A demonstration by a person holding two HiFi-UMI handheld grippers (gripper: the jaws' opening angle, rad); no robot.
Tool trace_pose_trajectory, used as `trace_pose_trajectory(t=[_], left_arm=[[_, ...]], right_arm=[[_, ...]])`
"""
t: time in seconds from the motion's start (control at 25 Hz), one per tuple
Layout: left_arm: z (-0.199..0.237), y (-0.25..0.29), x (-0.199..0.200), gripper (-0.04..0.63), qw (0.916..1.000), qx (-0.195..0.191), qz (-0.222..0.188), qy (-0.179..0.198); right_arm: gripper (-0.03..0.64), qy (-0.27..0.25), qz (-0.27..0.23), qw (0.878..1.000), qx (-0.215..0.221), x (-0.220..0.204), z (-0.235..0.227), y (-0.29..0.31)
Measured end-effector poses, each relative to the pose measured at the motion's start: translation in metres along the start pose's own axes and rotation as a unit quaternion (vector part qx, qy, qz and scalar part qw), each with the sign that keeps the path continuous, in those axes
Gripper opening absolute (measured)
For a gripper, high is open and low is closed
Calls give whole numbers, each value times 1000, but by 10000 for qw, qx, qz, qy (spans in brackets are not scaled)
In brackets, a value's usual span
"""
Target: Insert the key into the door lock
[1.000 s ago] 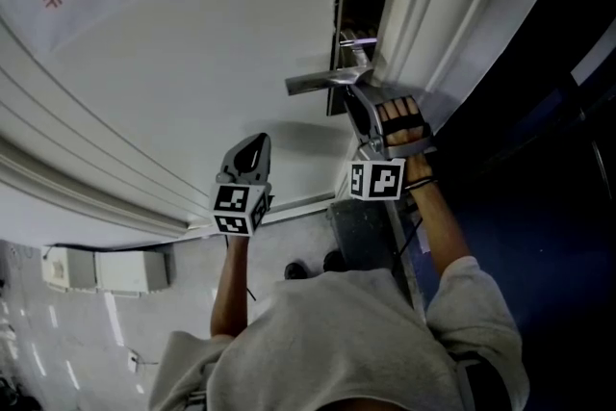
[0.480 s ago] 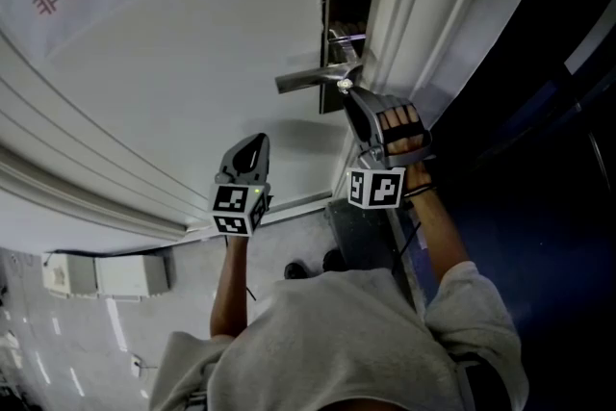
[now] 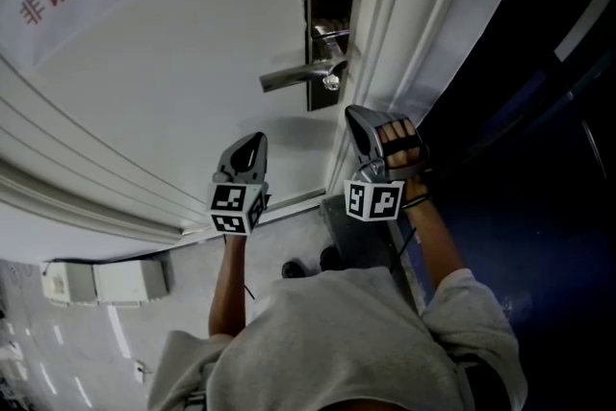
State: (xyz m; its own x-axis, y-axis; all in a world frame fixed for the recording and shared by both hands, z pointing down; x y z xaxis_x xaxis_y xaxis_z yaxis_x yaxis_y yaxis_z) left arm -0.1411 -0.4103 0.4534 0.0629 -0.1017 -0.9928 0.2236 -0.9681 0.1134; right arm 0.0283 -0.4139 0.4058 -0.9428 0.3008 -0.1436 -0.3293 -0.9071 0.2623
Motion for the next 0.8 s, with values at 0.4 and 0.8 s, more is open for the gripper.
trace_pose_trajectory(t=[0.4,0.8], left_arm=[[4,-2,0,17,10000,80,22,18],[20,-9,-6,17,9994,317,99,-12]], right_arm=[[25,1320,-405,9896,400,-2,6,-1],[23,4333,-1413,8855,905,-1,16,7]])
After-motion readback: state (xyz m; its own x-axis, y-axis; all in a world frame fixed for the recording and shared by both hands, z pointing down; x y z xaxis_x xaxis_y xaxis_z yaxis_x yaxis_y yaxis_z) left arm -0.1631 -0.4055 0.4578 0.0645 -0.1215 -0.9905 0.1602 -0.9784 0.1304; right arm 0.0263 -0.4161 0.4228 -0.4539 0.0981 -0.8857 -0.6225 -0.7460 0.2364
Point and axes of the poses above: the fingertips, and each gripper's own axes: y forward along the fingers, z to its left, x out of its top, the point moved 2 cm from there along -y, backward along the fingers, and after that the axes turned 15 degrees about x, right-handed, at the moved point
